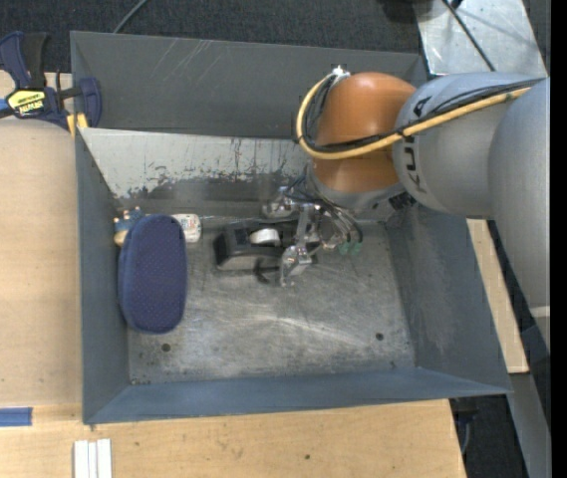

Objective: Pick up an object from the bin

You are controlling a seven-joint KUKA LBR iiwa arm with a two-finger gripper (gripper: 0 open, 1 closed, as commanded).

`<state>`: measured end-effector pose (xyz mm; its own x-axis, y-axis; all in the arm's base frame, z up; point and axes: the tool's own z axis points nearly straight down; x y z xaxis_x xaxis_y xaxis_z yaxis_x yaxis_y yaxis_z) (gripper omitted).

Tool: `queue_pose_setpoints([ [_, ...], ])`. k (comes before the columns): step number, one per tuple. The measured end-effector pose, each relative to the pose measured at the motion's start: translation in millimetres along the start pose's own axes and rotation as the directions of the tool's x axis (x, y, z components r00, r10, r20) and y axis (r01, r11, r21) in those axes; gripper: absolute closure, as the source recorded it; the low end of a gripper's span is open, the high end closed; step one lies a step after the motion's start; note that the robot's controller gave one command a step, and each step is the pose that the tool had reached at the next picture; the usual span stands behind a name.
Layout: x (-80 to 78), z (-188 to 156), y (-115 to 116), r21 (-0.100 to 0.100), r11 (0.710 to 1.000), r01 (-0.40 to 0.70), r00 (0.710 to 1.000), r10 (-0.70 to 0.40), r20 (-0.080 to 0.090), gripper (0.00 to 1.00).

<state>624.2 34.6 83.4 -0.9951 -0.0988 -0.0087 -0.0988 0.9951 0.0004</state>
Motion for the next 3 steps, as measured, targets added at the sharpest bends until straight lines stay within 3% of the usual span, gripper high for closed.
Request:
queue_pose_setpoints([
  [1,-0.4,8,-7,-0.002,0.998,0.067,0.998,-0.067,-0.003,0.0],
  [2,-3.4,6,-8,0.0,0.998,0.065,0.998,-0.065,0.01,1.0],
  [3,-3.4,-21,-7,-0.001,0.998,0.064,0.998,-0.064,-0.007,1.0],
])
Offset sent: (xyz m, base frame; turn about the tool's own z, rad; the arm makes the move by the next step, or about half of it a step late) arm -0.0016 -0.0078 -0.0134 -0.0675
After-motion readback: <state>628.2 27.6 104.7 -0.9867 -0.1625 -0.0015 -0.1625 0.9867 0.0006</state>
